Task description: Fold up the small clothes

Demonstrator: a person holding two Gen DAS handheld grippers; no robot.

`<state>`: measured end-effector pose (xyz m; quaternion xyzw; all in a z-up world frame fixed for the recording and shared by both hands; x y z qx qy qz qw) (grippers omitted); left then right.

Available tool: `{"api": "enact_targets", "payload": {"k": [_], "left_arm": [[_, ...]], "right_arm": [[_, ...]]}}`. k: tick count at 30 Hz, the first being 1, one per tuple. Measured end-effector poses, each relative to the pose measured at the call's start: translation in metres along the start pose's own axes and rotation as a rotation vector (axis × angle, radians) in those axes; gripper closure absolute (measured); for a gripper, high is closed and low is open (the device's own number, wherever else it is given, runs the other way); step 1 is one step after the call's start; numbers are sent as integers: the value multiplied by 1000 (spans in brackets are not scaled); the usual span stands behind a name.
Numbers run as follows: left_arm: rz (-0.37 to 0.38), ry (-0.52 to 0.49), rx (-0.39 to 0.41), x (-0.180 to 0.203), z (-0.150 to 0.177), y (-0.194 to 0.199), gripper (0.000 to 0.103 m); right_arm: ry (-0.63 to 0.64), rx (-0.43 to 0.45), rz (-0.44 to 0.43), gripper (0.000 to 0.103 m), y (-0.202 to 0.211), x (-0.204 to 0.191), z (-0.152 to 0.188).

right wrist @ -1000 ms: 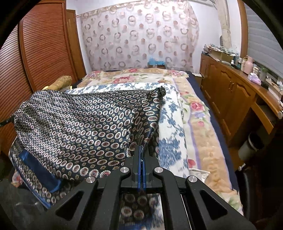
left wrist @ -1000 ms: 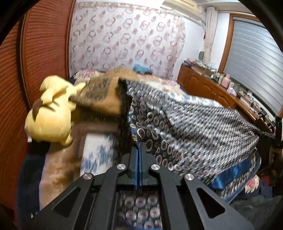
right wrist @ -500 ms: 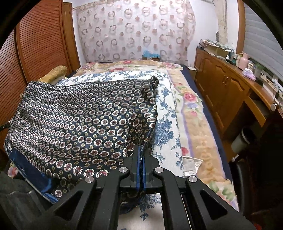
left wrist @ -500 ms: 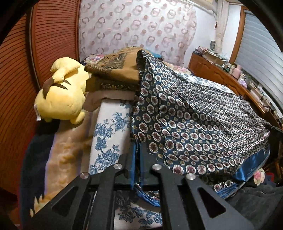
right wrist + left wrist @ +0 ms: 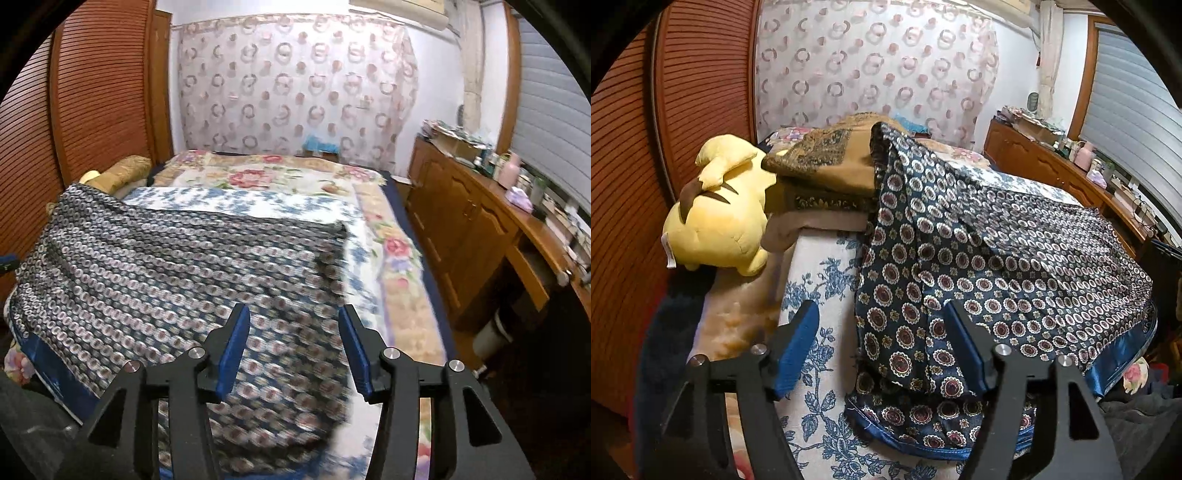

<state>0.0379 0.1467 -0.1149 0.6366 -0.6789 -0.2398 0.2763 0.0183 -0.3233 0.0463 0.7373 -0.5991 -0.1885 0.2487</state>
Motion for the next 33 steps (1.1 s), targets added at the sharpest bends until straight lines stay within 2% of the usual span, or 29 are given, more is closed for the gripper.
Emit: {"api": "enact_targets", "payload": {"k": [10,15,23,29,33], "left_arm": [[-58,17,-51,-13,17,-8,32],[-67,21,-65,-18,21,-8,32],[-72,25,-73,-21,24,-9,32],[-73,28,-85,-22,27,-13,32],[-72,25,-100,-23,31,-14,32]], "right_arm": [[73,-85,-135,51,-52,-74,9],[102,-119,-173,51,-75,-102,8],[115,-155,-190,51,-115,-113,9],[133,-200,-179,51,-127,-117,23],[136,-184,-182,47,-129,-119,26]]}}
Point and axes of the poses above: each gripper's, at about its wrist camera, not at the fingertips, and y roughly against the way its jaws point, x to its right, z to its underside, the point moved 7 cm from there along -y, roughly the way its jaws point, and after that the axes turned 5 degrees about -y, right-handed, at the moved point
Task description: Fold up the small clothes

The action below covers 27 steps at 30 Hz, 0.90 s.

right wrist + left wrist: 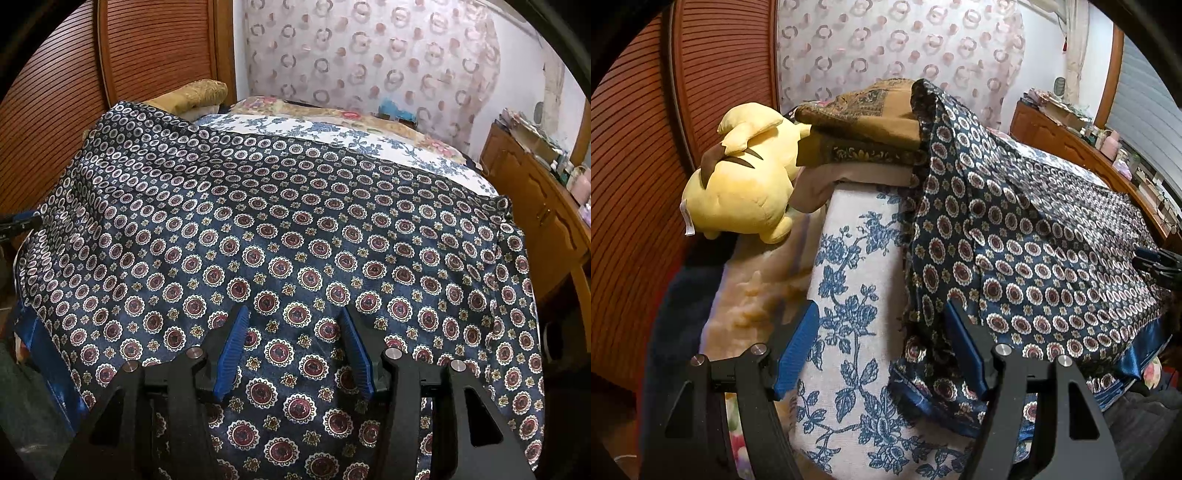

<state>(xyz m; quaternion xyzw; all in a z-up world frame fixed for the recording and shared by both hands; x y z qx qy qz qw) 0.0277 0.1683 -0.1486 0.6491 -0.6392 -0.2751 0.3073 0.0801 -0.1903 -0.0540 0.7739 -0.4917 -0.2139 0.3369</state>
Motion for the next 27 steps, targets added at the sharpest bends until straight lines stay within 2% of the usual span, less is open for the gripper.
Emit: {"api": "enact_targets", "payload": {"k": [3,12,15,17,27], "left_arm": [[3,-6,-8,1,4,1,32],[38,-1,3,11,12,2,34],[46,-6,13,16,9,2,52],[50,-17,10,19,9,2,67],[53,-28,9,23,6,0,70]], "right_arm": [[22,10,-3,40,-3,-5,2],[21,12,-15,35,1,0,6],[20,12,-15,35,2,0,5],[20,14,-14,35,2,0,6],[21,14,-17,35,3,1,6]]}}
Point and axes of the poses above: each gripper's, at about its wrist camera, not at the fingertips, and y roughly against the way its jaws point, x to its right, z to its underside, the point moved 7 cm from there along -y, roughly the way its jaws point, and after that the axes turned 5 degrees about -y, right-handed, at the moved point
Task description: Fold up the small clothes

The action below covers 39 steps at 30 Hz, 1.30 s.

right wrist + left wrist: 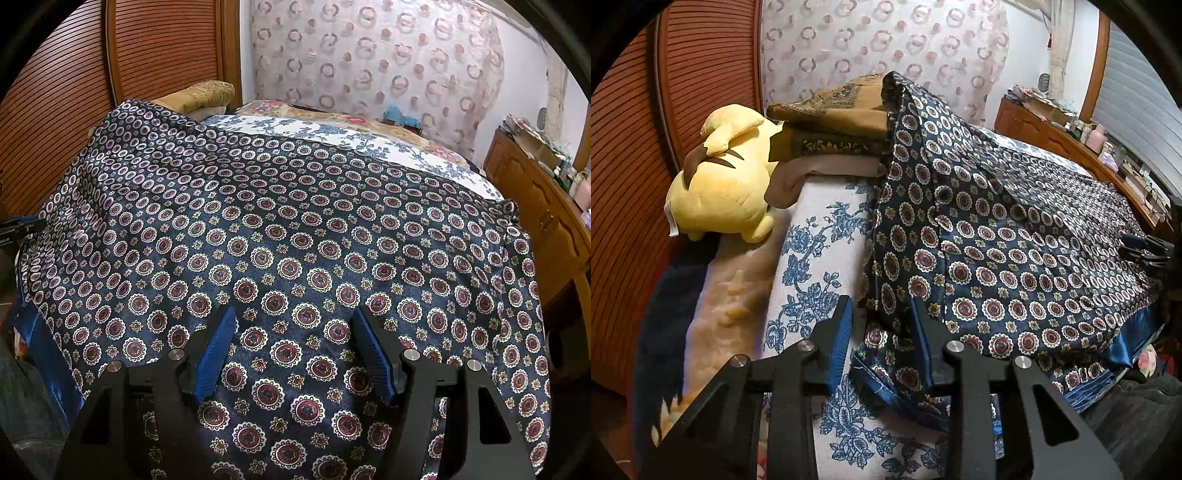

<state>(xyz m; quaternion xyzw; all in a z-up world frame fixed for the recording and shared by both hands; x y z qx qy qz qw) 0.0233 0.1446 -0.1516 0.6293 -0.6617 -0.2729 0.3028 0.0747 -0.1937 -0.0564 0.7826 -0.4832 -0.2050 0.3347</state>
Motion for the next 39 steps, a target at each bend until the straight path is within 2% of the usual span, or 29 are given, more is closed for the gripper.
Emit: {"api": "enact_targets", "payload": {"k": [1,6,7,8,14,27,33,39], "left_arm": [[3,-4,-1,1,0,0,71],[32,-32,-1,10,0,-1,91],[53,-32,-4,11,1,-1,97],[73,-28,-1,12,1,0,99],[113,3,80,17,-17,14,100],[180,-60,221,54,-74,43,100],[236,-146,280,95,-114,48,100],[304,-276,286,151,-140,44,100]], "right_arm": [[0,0,0,35,0,0,0],[-1,0,-3,35,0,0,0],[-2,0,-4,35,0,0,0],[-3,0,-6,35,0,0,0],[-4,-1,-5,35,0,-1,-1],[-6,0,-6,35,-1,-2,-2],[-45,28,-14,35,12,4,-4],[-64,97,5,35,49,12,-10]]}}
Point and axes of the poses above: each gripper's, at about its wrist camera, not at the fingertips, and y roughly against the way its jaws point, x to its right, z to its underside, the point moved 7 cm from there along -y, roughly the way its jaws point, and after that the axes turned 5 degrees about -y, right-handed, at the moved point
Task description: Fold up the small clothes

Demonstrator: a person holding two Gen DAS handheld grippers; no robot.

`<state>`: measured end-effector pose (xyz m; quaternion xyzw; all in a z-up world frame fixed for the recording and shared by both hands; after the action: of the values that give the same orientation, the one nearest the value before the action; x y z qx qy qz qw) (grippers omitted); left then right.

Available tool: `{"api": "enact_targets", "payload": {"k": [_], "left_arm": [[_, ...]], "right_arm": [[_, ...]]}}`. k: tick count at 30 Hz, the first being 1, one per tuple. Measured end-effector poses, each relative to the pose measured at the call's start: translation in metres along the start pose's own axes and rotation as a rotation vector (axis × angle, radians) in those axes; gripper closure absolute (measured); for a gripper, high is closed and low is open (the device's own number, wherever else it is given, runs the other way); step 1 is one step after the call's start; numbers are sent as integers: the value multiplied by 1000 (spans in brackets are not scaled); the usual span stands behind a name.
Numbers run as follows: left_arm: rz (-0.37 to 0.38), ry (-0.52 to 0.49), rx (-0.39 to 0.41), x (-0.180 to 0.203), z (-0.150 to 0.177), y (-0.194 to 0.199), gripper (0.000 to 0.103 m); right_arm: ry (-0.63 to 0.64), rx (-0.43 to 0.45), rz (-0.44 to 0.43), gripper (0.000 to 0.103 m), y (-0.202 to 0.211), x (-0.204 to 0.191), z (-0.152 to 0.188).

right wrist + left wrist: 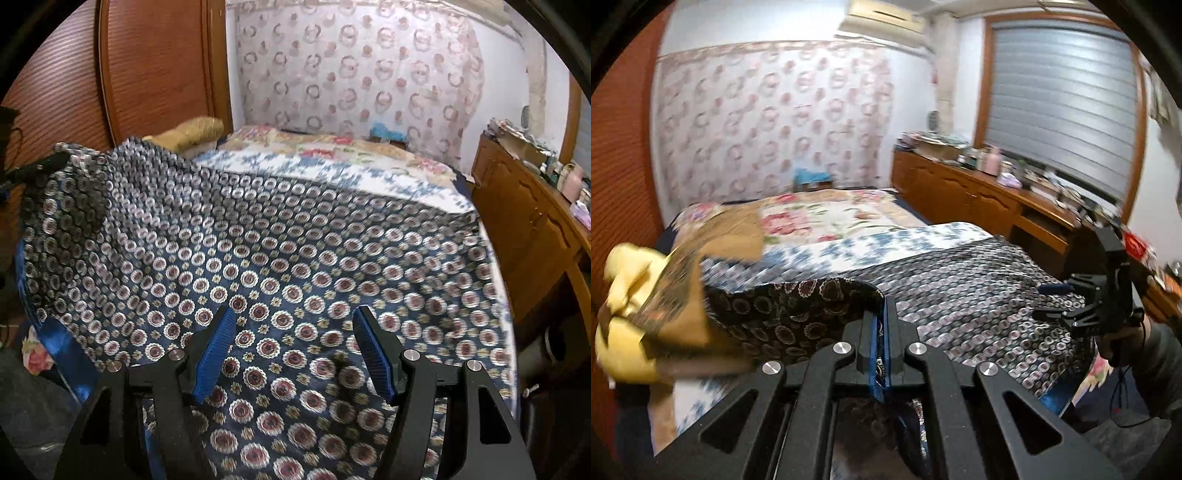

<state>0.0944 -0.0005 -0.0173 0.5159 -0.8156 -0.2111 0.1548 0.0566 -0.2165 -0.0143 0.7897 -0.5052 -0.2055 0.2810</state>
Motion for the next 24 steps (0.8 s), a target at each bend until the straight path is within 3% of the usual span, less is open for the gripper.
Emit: {"api": "enact_targets", "payload": {"k": [13,19,21,23,24], "left_arm": [[200,-182,15,108,-73,-53,100],[261,-251,-12,154,-82,-70,100],[252,-250,-39,155,-79,-79,92],[246,-234,-54,151,-73,-85,76],[246,-226,-64,147,-68,-87,75]], "right_arm": [[-77,85,72,35,53,40,14],[-131,114,95,35,72,62,24],[-141,114,96,35,73,68,24],[-147,110,95,35,74,70,26],[-146,107,95,35,73,70,27]]}}
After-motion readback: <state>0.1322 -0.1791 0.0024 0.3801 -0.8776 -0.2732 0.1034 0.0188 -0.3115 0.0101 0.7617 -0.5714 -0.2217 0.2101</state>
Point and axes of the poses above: each gripper's, at about its wrist camera, not at the fingertips, and y roughly against the way its jaws point, x to its right, z to its underside, the point moved 7 cm from there along -y, roughly the way its jaws point, and after that the axes turned 5 degrees about -y, right-handed, at the moved point
